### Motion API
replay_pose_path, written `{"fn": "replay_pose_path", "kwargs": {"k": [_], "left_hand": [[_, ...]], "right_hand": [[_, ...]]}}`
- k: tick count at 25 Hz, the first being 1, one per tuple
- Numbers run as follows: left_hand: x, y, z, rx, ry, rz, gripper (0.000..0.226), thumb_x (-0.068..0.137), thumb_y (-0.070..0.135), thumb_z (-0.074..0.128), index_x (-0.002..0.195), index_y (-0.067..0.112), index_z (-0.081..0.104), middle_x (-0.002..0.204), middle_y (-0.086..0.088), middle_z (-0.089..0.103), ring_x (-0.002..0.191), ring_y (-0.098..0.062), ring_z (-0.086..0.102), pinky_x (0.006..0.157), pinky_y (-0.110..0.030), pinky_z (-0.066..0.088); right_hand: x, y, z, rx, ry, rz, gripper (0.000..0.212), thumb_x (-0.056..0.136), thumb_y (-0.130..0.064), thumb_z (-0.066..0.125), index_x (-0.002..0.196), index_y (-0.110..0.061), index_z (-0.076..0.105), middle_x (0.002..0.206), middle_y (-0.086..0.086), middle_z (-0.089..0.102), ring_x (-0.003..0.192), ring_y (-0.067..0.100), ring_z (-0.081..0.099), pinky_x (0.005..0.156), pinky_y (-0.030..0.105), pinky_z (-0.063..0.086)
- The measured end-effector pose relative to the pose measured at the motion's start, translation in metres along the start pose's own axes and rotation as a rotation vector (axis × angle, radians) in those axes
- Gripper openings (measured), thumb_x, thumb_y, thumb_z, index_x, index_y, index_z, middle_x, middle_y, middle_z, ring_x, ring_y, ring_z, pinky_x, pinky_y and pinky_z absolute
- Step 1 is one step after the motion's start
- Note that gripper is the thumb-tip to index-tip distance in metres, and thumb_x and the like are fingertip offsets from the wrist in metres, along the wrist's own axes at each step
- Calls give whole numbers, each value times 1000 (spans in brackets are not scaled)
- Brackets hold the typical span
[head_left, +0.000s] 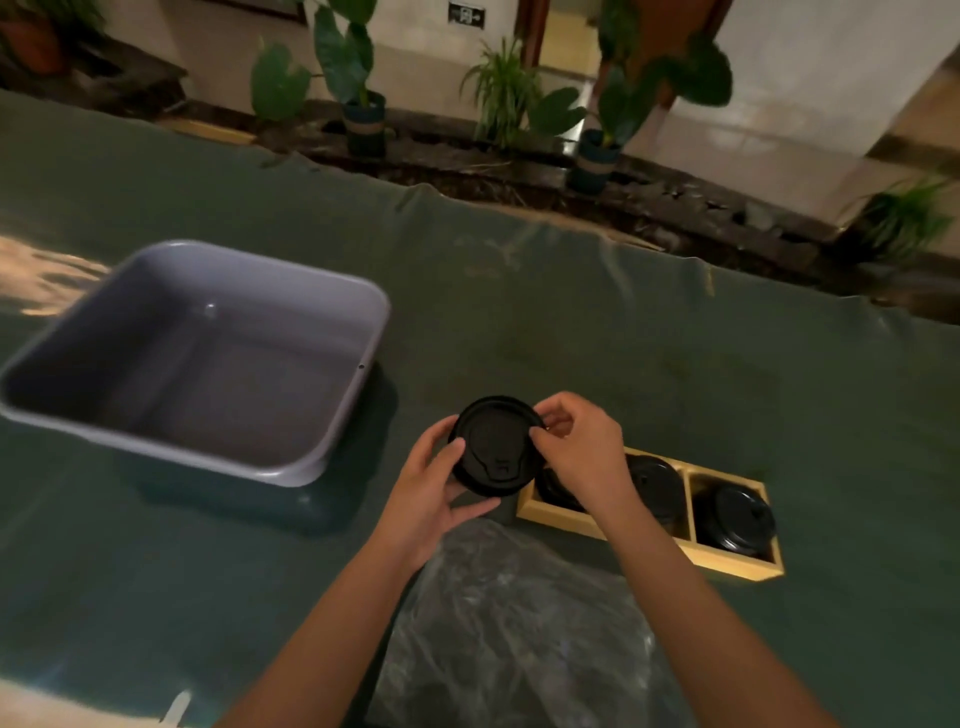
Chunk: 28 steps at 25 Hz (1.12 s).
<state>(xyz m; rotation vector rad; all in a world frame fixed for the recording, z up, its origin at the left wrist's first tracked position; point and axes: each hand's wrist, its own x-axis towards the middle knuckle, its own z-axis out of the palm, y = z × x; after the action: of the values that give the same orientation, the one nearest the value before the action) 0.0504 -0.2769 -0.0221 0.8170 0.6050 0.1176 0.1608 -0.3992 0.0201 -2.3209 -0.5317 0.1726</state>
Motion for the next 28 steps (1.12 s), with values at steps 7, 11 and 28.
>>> {"fn": "replay_pose_path", "kwargs": {"k": [7, 11, 28], "left_hand": [[-7, 6, 8, 236, -262, 90, 36, 90, 12, 53, 118, 34, 52, 129, 1, 56, 112, -15, 60, 73, -36, 59], [-12, 16, 14, 866, -465, 456, 55, 83, 2, 62, 125, 36, 48, 138, 6, 46, 130, -5, 41, 102, -18, 39], [33, -27, 60, 507, -122, -183, 18, 91, 10, 51, 102, 7, 65, 107, -11, 65, 104, -21, 59, 77, -34, 58]], "right_hand": [[-23, 16, -36, 653, -345, 488, 32, 93, -10, 47, 123, -7, 54, 73, 5, 63, 45, 14, 60, 38, 20, 46], [-32, 25, -43, 1111, -402, 730, 42, 90, -36, 44, 114, -3, 57, 108, 17, 65, 89, 31, 69, 76, 36, 57], [-36, 90, -34, 578, -114, 498, 37, 82, -15, 66, 117, -3, 60, 105, 7, 67, 97, 18, 64, 84, 28, 53]]}}
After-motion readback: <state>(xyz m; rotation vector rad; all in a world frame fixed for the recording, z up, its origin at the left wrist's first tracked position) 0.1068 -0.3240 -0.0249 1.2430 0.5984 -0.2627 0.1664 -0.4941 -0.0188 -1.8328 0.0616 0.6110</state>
